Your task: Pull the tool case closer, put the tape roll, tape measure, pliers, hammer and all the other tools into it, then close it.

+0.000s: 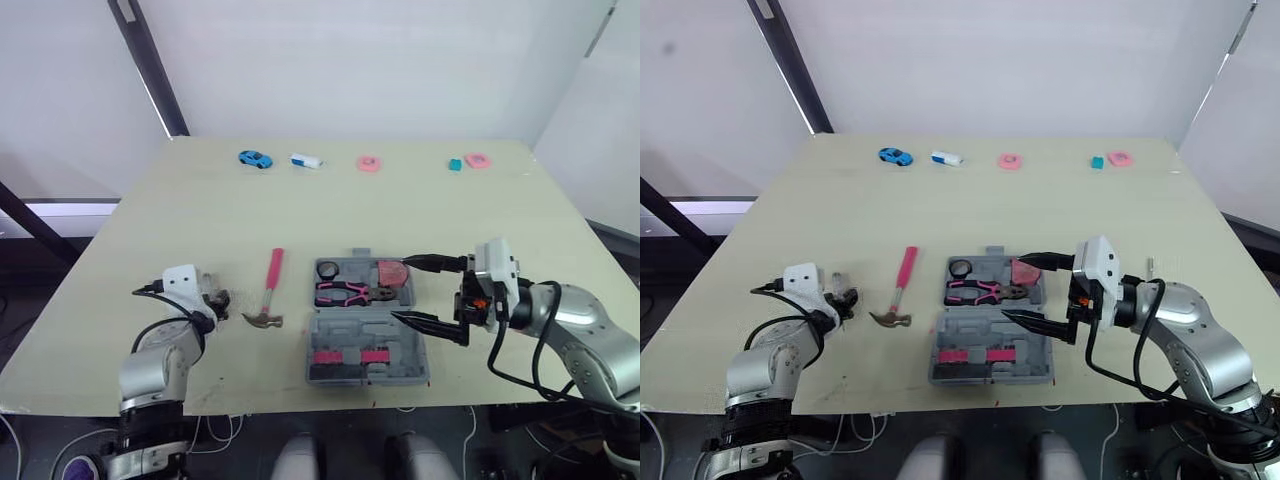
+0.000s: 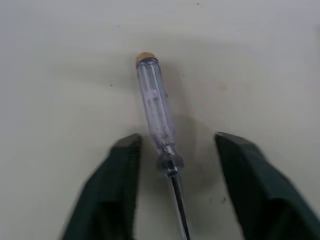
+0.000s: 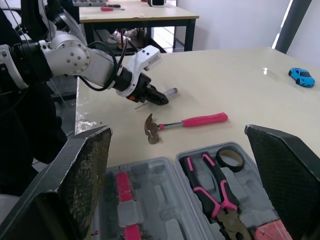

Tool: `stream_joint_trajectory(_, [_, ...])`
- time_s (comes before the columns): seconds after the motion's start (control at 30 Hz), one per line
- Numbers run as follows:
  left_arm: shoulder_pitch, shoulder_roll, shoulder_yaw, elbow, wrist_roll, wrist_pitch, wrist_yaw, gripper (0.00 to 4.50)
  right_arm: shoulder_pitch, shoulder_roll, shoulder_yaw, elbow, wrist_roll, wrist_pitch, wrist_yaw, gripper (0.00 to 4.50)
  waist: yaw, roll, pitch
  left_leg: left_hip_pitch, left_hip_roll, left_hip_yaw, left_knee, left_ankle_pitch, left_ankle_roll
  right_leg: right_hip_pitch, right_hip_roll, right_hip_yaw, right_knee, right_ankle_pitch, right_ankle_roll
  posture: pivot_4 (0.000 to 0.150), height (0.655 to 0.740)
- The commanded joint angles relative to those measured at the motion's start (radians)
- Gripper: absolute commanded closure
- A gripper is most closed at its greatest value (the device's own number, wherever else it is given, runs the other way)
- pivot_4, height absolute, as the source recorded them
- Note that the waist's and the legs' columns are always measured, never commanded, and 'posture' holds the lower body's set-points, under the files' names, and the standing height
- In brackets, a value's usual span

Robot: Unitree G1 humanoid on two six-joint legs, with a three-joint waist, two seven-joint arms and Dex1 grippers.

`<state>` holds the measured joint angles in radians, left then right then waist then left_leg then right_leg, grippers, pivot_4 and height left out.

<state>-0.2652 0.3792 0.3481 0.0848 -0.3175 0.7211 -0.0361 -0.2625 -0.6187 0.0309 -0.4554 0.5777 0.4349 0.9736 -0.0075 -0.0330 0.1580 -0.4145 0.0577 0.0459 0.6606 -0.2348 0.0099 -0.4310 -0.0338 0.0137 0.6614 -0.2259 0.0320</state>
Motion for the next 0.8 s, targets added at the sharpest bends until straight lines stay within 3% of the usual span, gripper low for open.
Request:
stream_joint_trajectory(0.03, [-0.002,-0.011,0.006,0.001,0.002,-0.025,-0.009,3.89,0.001,-0.014,-0.026,-0.018,0.011,-0.012,0.005,0.00,0.000,0.000,0.000,0.000,0.000,0.000,0.000,0.000,0.000,0.000,0.000,0.000,0.000,0.000,0.000,0.150,0.7400])
stream_joint_trajectory(0.1, [0.024,-0.011,0.011,-0.020,0.000,-0.030,-0.022,4.49,0.007,-0.019,-0.031,-0.015,0.012,-0.015,0.007,0.00,0.001,0.000,0.000,0.000,0.000,0.000,0.000,0.000,0.000,0.000,0.000,0.000,0.000,0.000,0.000,0.150,0.7400])
stream_joint_trajectory(0.33, [0.267,0.021,0.016,-0.283,-0.035,-0.072,-0.165,4.48,0.022,-0.026,-0.040,-0.028,0.047,-0.013,0.029,0.00,-0.009,0.000,0.000,0.000,0.000,0.001,-0.001,0.000,0.000,0.000,-0.001,0.002,0.000,0.000,0.000,0.150,0.7400])
stream_joint_trajectory(0.6, [0.559,-0.010,0.018,-0.531,-0.058,-0.062,-0.207,4.48,0.050,-0.055,-0.025,-0.034,0.059,-0.030,0.096,0.00,0.003,-0.001,0.000,0.001,0.000,0.001,0.000,0.000,0.000,0.000,-0.002,0.000,0.000,-0.003,-0.004,0.150,0.7400])
stream_joint_trajectory(0.8, [0.587,-0.024,-0.024,-0.520,-0.028,-0.085,-0.220,4.48,0.056,-0.048,-0.014,-0.029,0.050,-0.040,0.101,0.00,0.005,-0.001,0.000,0.001,0.000,0.000,0.000,0.000,0.000,0.000,-0.001,0.000,-0.001,-0.003,-0.003,0.150,0.7400])
